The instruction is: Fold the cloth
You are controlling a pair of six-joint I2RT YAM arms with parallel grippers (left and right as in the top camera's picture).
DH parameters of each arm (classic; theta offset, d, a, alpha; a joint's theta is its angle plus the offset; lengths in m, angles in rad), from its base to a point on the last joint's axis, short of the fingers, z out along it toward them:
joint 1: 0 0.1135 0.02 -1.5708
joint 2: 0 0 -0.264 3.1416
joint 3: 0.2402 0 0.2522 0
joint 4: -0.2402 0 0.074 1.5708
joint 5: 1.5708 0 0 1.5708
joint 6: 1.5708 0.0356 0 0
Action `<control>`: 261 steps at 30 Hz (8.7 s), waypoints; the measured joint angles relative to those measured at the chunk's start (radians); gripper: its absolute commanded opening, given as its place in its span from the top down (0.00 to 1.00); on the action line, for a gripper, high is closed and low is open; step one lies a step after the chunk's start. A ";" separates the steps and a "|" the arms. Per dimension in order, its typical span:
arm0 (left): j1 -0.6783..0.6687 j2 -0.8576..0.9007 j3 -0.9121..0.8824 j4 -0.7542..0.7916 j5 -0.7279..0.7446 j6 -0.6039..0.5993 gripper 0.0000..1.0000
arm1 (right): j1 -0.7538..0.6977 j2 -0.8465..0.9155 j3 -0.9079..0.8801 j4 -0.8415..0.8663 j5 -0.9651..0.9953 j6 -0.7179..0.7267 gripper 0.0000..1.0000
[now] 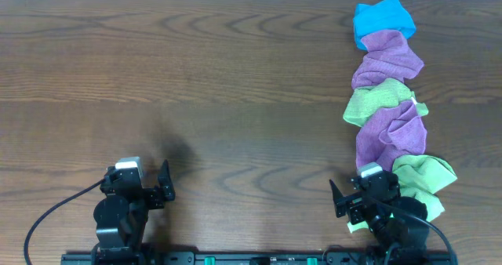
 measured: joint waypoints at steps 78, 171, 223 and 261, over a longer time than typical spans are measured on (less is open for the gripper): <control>0.001 0.000 0.000 0.000 0.000 0.000 0.05 | -0.032 0.950 0.209 1.022 -0.211 0.699 0.01; 0.001 -0.001 0.000 0.000 0.000 0.000 0.05 | 0.096 2.488 2.013 0.195 0.289 0.295 0.99; 0.001 -0.001 0.000 0.000 0.000 0.000 0.05 | -0.193 2.153 2.092 -0.374 0.262 0.422 0.01; 0.001 -0.001 0.000 0.000 0.000 0.000 0.05 | 0.101 2.641 2.105 0.150 0.337 0.299 0.99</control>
